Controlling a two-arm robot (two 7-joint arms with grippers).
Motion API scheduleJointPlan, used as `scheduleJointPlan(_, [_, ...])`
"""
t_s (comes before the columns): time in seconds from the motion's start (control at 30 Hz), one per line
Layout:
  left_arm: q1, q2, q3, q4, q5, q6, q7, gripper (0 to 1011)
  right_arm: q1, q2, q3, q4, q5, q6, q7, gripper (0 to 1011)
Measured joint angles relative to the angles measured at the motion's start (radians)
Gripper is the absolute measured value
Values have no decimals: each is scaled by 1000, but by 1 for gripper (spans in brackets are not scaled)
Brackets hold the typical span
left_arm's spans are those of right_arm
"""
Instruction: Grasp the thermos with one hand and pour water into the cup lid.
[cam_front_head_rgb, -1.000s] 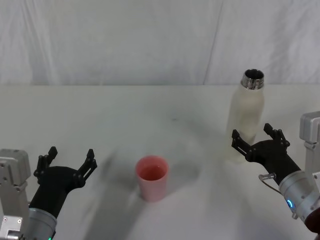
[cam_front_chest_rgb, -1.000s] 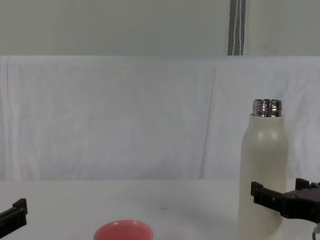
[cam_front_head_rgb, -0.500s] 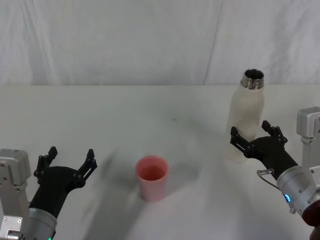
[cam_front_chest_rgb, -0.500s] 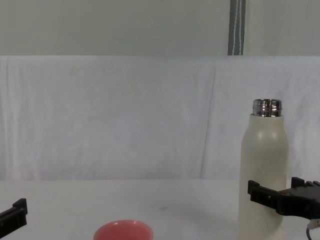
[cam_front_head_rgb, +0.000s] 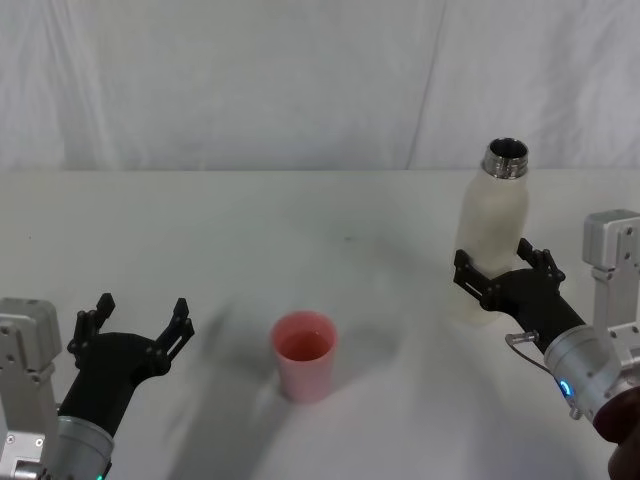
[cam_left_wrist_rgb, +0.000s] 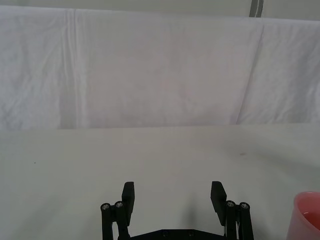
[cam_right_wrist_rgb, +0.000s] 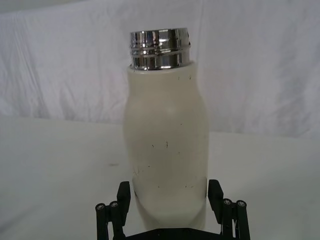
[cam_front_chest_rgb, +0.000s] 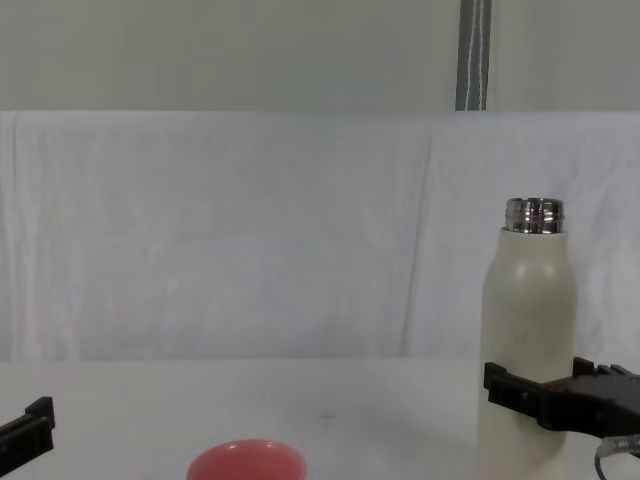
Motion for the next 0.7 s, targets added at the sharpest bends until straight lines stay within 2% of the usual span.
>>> scheduleJointPlan(0.7, [0, 0, 0, 0, 0, 0, 0, 1001, 50, -8, -10, 81, 3, -23, 6, 1002])
